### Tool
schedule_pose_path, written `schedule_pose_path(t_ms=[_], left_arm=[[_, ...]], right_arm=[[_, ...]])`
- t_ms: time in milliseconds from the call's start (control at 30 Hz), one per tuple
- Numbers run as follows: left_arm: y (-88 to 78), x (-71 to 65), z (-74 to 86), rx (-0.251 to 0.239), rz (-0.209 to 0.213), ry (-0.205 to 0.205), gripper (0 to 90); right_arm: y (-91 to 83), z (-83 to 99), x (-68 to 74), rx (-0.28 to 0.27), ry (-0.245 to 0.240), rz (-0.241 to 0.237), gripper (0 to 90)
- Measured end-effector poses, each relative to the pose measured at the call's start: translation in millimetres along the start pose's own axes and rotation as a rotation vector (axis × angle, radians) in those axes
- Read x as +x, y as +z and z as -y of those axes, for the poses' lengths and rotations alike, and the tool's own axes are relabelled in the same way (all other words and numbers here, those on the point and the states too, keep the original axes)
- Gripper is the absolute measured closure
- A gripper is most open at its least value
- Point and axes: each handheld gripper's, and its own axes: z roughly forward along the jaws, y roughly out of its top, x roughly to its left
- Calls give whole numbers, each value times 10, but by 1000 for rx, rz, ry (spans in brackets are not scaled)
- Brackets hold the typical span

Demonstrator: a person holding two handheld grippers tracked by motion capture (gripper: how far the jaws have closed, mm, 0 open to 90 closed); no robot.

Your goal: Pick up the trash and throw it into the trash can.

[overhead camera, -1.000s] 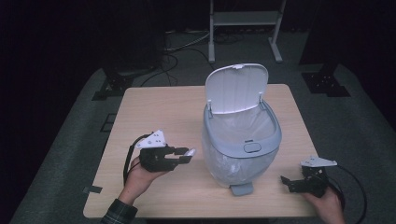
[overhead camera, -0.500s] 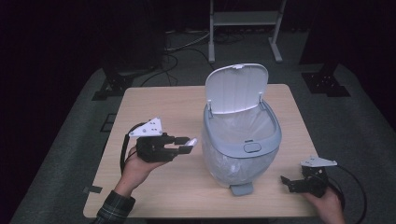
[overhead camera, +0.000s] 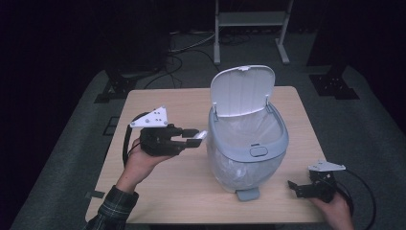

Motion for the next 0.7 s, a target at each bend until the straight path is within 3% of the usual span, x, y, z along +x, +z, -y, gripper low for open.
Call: schedule_pose_path(t_ms=[700], left_arm=[[105, -26, -478, -13, 23, 56, 648]], right_arm=[[0, 0, 0, 0, 0, 0, 0]])
